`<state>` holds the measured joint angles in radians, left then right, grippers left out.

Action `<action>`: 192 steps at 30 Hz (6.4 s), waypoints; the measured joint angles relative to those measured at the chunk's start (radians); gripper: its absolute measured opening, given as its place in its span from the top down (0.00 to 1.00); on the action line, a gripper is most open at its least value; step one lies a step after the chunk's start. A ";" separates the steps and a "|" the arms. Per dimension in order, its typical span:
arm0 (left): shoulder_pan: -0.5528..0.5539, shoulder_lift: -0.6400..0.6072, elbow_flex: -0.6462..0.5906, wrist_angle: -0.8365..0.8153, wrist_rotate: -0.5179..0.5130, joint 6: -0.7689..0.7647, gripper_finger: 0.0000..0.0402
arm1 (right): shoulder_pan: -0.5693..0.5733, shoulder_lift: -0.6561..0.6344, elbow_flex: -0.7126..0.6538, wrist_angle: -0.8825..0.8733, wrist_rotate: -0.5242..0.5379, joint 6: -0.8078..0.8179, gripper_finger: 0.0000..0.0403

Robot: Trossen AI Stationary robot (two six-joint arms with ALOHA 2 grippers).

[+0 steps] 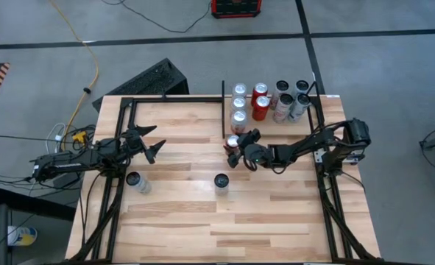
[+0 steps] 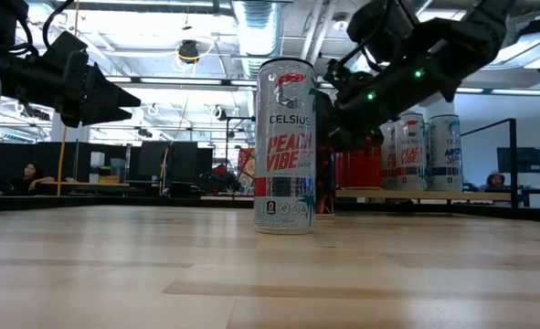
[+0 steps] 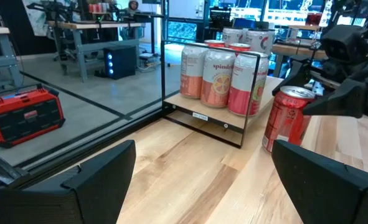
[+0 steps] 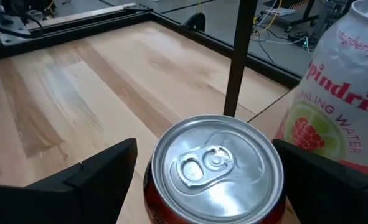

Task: Place canned beverage on shelf
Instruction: Put the red soda can on the shelf

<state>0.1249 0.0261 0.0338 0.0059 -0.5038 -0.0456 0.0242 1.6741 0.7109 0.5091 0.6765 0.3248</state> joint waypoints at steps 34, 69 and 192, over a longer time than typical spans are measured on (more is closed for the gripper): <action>0.000 0.000 0.000 0.000 0.000 0.000 0.10 | 0.232 -0.550 0.034 -0.770 0.041 0.231 0.21; 0.000 0.000 0.000 0.000 0.000 0.000 0.10 | 0.318 -0.262 0.034 -0.763 0.266 0.493 0.18; 0.000 0.000 0.000 0.000 0.000 0.000 0.10 | -0.057 0.129 0.868 -2.082 -0.836 0.203 0.17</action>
<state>0.1246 0.0259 0.0338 0.0059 -0.5038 -0.0456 -0.0324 1.8033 1.5787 -1.5730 -0.1590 0.5280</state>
